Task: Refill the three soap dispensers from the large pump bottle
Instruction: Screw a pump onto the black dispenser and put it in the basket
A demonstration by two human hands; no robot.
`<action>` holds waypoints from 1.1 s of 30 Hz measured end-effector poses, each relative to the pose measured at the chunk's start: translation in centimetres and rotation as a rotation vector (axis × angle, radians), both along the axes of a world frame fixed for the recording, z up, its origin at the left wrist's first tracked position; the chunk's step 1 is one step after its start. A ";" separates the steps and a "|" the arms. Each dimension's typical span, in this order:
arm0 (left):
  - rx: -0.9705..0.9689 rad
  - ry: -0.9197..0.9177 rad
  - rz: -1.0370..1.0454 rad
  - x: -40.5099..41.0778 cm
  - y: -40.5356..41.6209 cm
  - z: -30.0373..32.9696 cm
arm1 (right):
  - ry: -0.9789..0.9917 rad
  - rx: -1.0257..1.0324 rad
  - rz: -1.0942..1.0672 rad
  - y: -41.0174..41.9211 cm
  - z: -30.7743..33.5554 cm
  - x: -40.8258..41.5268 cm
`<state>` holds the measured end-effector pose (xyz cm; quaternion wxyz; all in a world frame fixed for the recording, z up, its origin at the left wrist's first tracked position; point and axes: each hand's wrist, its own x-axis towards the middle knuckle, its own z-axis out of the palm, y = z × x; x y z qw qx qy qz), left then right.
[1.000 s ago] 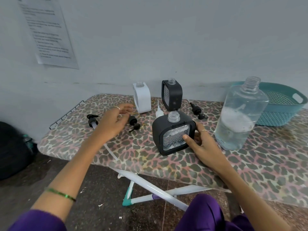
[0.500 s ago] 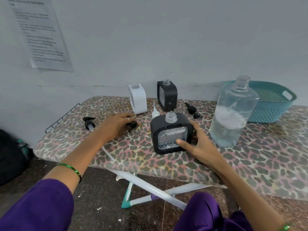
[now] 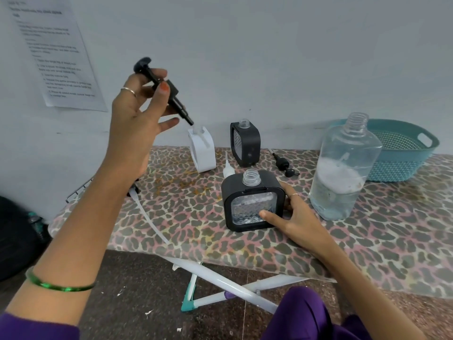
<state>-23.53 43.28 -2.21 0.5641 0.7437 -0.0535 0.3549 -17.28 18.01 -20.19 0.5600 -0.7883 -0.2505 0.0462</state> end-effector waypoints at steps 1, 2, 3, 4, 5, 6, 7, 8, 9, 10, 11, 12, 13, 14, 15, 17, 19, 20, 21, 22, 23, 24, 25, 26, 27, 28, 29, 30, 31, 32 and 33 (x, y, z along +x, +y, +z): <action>-0.028 -0.005 -0.051 0.0 -0.7 0.2 | 0.003 0.001 -0.001 0.0 0.0 0.0; -0.047 -0.007 -0.089 0.1 -1.4 0.2 | 0.003 -0.002 -0.003 -0.1 0.1 -0.1; -0.061 -0.006 -0.115 0.2 -2.1 0.1 | 0.000 -0.008 -0.004 -0.1 0.1 -0.2; -0.067 -0.003 -0.131 0.5 -2.7 -0.1 | -0.004 -0.012 -0.006 -0.1 0.2 -0.2; -0.069 0.003 -0.138 0.7 -3.2 -0.4 | -0.006 -0.013 -0.007 -0.1 0.2 -0.2; -0.067 0.014 -0.141 0.9 -3.7 -0.7 | -0.008 -0.013 -0.008 -0.1 0.2 -0.3; -0.066 0.026 -0.144 1.1 -4.2 -1.1 | -0.008 -0.013 -0.008 -0.1 0.2 -0.3; -0.064 0.039 -0.146 1.2 -4.6 -1.5 | -0.008 -0.013 -0.008 -0.1 0.3 -0.3; -0.057 0.048 -0.146 1.4 -5.0 -1.9 | -0.007 -0.011 -0.006 -0.1 0.3 -0.3; -0.044 0.053 -0.141 1.5 -5.3 -2.3 | -0.005 -0.006 -0.004 -0.1 0.3 -0.3; -0.026 0.056 -0.134 1.7 -5.6 -2.6 | -0.003 -0.002 -0.002 -0.1 0.3 -0.3; -0.005 0.061 -0.126 1.8 -5.7 -2.9 | -0.001 0.003 0.001 -0.1 0.3 -0.3; 0.016 0.068 -0.120 1.9 -5.8 -3.2 | -0.001 0.008 0.003 -0.1 0.3 -0.3; 0.037 0.075 -0.116 1.9 -5.9 -3.4 | -0.001 0.012 0.005 -0.1 0.3 -0.3; 0.056 0.082 -0.115 2.0 -6.0 -3.6 | 0.001 0.016 0.007 -0.1 0.3 -0.3; 0.093 0.097 -0.115 1.9 -6.1 -3.9 | 0.001 0.022 0.011 -0.1 0.3 -0.2; 0.147 0.110 -0.105 1.9 -6.2 -4.3 | 0.001 0.019 0.011 -0.1 0.2 -0.2; 0.179 0.117 -0.103 1.9 -6.3 -4.5 | 0.000 0.017 0.011 -0.2 0.2 -0.2; 0.210 0.125 -0.105 1.9 -6.4 -4.7 | -0.003 0.015 0.010 -0.2 0.1 -0.2; 0.237 0.137 -0.113 1.9 -6.6 -4.9 | -0.004 0.018 0.011 -0.2 0.1 -0.2; 0.262 0.151 -0.117 1.9 -6.7 -5.2 | -0.003 0.027 0.013 -0.2 0.1 -0.2; 0.285 0.167 -0.116 1.9 -6.9 -5.4 | 0.001 0.038 0.015 -0.1 0.1 -0.2; 0.307 0.180 -0.110 2.0 -7.0 -5.7 | 0.003 0.046 0.018 -0.1 0.1 -0.2; 0.327 0.190 -0.107 2.1 -7.0 -6.0 | 0.006 0.051 0.019 -0.1 0.1 -0.2; 0.347 0.195 -0.107 2.1 -7.1 -6.2 | 0.009 0.053 0.021 -0.1 0.1 -0.2; 0.362 0.198 -0.107 2.1 -7.2 -6.4 | 0.010 0.056 0.023 -0.2 0.1 -0.2; 0.368 0.201 -0.105 2.1 -7.2 -6.6 | 0.009 0.060 0.026 -0.2 0.1 -0.2; 0.365 0.204 -0.102 2.1 -7.3 -6.7 | 0.009 0.063 0.027 -0.2 0.1 -0.1; 0.358 0.203 -0.094 2.0 -7.3 -6.7 | 0.011 0.063 0.026 -0.1 0.1 -0.1; 0.350 0.204 -0.085 2.0 -7.4 -6.7 | 0.013 0.064 0.024 -0.1 0.0 -0.1; 0.342 0.206 -0.077 2.0 -7.4 -6.6 | 0.015 0.065 0.024 -0.1 0.0 -0.1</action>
